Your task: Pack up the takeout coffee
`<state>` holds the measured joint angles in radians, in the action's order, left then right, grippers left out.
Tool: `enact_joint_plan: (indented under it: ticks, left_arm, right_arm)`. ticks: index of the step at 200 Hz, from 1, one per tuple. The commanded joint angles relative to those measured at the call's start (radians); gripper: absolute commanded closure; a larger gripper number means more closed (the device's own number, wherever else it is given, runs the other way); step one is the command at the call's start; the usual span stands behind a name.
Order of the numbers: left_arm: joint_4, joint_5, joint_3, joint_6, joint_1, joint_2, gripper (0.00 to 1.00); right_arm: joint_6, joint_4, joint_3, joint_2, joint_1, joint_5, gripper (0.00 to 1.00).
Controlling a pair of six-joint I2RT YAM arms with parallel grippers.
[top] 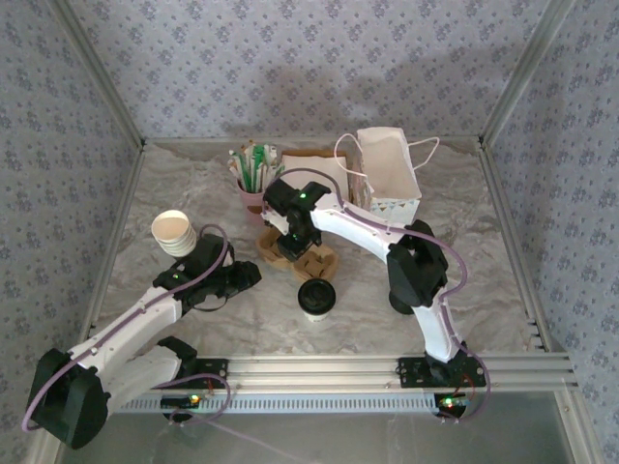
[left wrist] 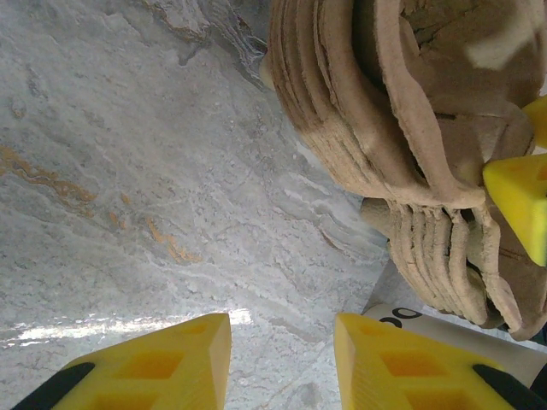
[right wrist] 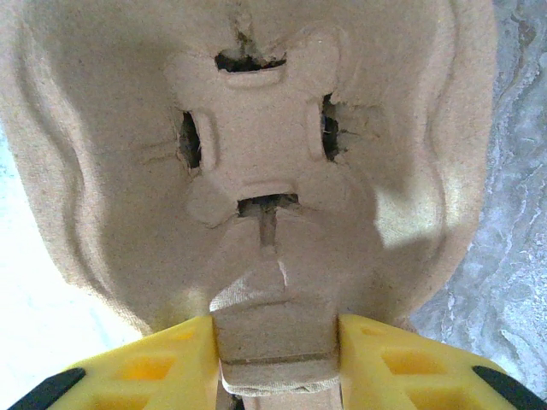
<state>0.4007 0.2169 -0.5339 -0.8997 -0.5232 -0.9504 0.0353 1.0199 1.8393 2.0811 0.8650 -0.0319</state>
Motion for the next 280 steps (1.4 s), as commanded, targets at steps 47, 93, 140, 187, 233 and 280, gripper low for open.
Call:
enact_joint_plan:
  ticks: [47, 93, 140, 187, 233, 280]
  left_arm:
    - [-0.007, -0.002, -0.034, 0.007, 0.008, 0.027, 0.63]
    - [0.023, -0.015, -0.05, 0.009, 0.007, 0.097, 0.62]
    - [0.137, -0.089, -0.139, 0.041, -0.013, 0.154, 0.59]
    - [0.201, -0.141, -0.251, 0.062, -0.058, 0.171, 0.54]
    - [0.309, -0.174, -0.414, 0.12, -0.069, 0.178, 0.49]
    - [0.327, -0.157, -0.557, 0.171, -0.07, 0.11, 0.48]
  right_arm:
    - [-0.004, 0.026, 0.015, -0.062, -0.009, -0.02, 0.6]
    - [-0.027, 0.022, 0.015, -0.118, -0.015, -0.029, 0.6]
    - [-0.065, 0.007, 0.013, -0.205, -0.024, -0.089, 0.6]
    - [-0.112, -0.025, 0.0, -0.318, -0.051, -0.17, 0.6]
    - [-0.181, -0.056, -0.023, -0.441, -0.105, -0.277, 0.6]
    - [-0.263, -0.121, -0.074, -0.593, -0.195, -0.463, 0.59]
